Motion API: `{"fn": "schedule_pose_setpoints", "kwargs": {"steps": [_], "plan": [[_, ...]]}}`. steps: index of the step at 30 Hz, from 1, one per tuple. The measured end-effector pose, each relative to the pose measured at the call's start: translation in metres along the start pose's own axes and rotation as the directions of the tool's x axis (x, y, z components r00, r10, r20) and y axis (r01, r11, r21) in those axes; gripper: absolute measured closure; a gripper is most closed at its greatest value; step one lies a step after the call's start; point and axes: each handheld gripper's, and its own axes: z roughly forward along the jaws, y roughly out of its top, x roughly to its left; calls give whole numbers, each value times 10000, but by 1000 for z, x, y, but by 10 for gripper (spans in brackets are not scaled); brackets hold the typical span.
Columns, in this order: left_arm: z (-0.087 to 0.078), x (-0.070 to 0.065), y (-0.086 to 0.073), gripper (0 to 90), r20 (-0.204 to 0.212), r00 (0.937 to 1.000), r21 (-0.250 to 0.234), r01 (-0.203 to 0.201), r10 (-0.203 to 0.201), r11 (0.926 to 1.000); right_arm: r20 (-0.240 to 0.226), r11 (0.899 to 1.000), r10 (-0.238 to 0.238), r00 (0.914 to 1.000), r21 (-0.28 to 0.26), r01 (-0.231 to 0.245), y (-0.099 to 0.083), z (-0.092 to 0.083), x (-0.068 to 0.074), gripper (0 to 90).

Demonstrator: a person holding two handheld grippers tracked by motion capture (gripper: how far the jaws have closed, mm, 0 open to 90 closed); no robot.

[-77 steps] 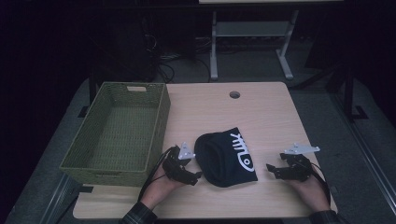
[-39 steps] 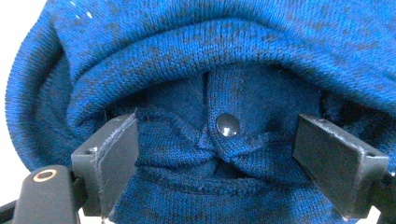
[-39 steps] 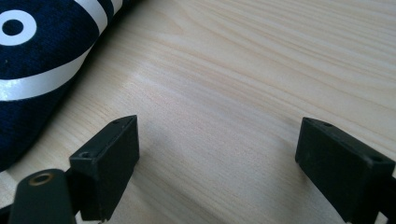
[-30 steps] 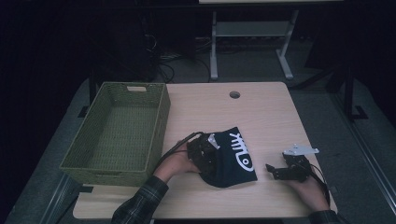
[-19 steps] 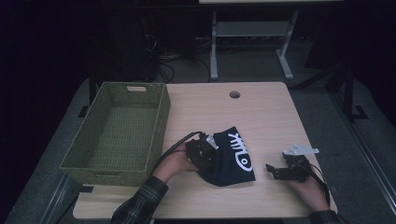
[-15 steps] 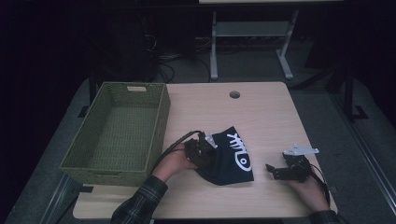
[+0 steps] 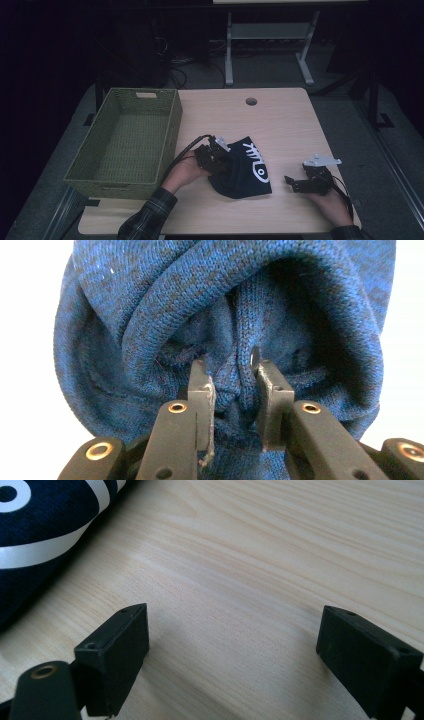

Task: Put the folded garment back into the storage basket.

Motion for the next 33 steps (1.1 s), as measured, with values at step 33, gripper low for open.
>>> {"fn": "schedule_pose_setpoints", "kwargs": {"steps": [33], "plan": [[-71, 4, 30, 724, -158, 9993, -778, 315, -328, 9965, 229, 9994, 210, 9995, 282, -216, 1, 2, 0, 23]]}}
